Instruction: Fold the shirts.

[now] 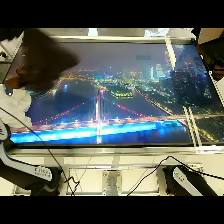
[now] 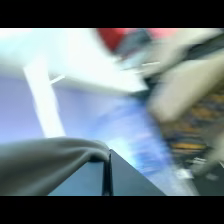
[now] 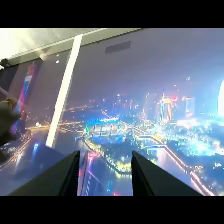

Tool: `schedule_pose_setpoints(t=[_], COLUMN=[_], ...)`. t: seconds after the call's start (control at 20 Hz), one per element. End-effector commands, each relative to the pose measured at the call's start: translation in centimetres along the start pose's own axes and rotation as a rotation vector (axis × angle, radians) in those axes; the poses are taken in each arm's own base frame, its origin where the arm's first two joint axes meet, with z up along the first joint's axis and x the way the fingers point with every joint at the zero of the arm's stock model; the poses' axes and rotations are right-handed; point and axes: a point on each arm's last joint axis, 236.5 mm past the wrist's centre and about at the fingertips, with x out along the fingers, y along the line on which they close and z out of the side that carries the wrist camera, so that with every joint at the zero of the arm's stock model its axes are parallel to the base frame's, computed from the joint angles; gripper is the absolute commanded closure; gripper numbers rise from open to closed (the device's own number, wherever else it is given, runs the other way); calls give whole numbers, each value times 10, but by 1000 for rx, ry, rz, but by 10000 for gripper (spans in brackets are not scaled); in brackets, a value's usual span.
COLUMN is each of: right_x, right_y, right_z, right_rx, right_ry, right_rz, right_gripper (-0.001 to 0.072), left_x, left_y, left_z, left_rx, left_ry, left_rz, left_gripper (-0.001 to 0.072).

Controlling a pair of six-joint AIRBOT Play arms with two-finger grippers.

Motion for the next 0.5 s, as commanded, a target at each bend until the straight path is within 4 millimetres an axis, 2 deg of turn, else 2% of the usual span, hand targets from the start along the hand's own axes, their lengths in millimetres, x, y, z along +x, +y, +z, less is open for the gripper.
schedule_pose_setpoints(t=[0.0, 0.1, 0.15, 0.2, 0.25, 0.3, 0.35, 0.45], right_x=[23, 35, 39, 39, 39, 38, 38, 38], right_y=[-11, -12, -13, -15, -16, -18, -20, -23], right_z=[-13, -25, -29, -30, -29, -29, -29, -27], right_rx=[36, 39, 34, 24, 19, 16, 11, 3], right_ry=[5, 24, 31, 35, 33, 32, 30, 22], right_rz=[-3, -2, -9, -20, -27, -33, -42, -55], right_gripper=[354, 354, 354, 354, 353, 353, 353, 353], left_x=[51, 76, 87, 96, 104, 111, 118, 131], left_y=[-188, -259, -283, -293, -294, -287, -270, -221], left_z=[-18, -64, -88, -106, -124, -141, -159, -202], left_rx=[135, 174, 193, 225, 252, 244, 217, 81], left_ry=[-15, 66, 112, 148, 193, 251, 314, 444], left_rz=[-347, -480, -511, -506, -478, -430, -369, -221], left_gripper=[695, 694, 694, 694, 694, 694, 694, 693])
